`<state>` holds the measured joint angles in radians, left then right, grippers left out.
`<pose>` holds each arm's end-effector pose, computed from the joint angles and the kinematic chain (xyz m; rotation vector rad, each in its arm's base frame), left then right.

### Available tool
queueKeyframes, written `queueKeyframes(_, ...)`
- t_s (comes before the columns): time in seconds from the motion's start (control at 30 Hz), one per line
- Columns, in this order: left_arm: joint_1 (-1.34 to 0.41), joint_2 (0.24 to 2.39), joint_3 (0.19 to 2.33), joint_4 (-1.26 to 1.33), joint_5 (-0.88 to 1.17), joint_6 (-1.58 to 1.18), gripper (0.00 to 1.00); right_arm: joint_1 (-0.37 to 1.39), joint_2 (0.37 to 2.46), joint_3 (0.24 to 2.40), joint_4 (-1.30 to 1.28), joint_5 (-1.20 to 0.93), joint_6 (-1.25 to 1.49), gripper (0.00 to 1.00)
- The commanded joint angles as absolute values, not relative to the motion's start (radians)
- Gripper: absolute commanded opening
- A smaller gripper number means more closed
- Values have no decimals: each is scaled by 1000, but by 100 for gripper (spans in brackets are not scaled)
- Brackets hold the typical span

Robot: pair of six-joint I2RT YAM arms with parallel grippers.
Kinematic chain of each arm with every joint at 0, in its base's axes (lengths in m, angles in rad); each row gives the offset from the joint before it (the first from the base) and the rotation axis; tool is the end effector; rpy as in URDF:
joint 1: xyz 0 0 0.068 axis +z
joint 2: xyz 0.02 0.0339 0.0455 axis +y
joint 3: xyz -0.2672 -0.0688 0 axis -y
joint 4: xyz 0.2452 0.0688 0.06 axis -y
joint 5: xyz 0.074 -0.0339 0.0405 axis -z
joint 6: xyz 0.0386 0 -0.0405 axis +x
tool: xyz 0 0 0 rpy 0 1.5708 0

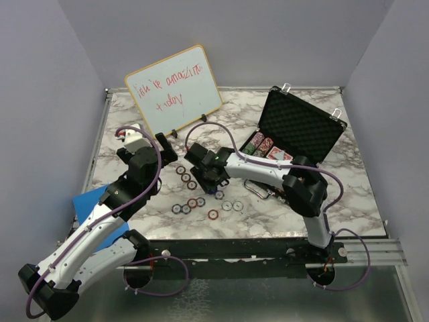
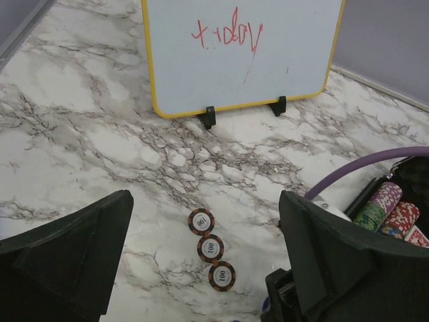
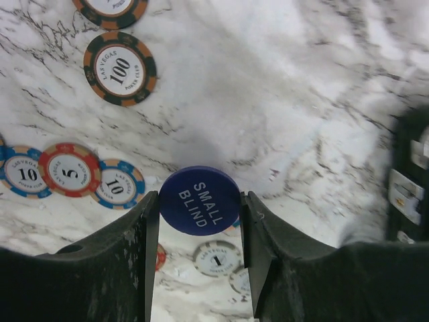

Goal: Pack up texas hold em set

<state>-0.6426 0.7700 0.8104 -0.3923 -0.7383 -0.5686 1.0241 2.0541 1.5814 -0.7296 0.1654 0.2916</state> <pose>0.1493 -0.0793 0.3340 -0.4117 1.7840 -0.1402 0.2291 0.3642 0.1873 -0.9442 2.5803 0.1328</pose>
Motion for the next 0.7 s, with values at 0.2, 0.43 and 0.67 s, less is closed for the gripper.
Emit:
queueKeyframes(0.2, -640, 769, 805, -394, -749, -576, 99, 892, 1782, 1490, -733, 324, 351, 41)
queueKeyframes(0.43, -640, 773, 805, -391, -744, -575, 99, 678, 1628, 1352, -723, 378, 385, 41)
queueKeyframes(0.67, -639, 789, 806, -386, -735, -575, 99, 479, 1592, 1249, -721, 374, 374, 41)
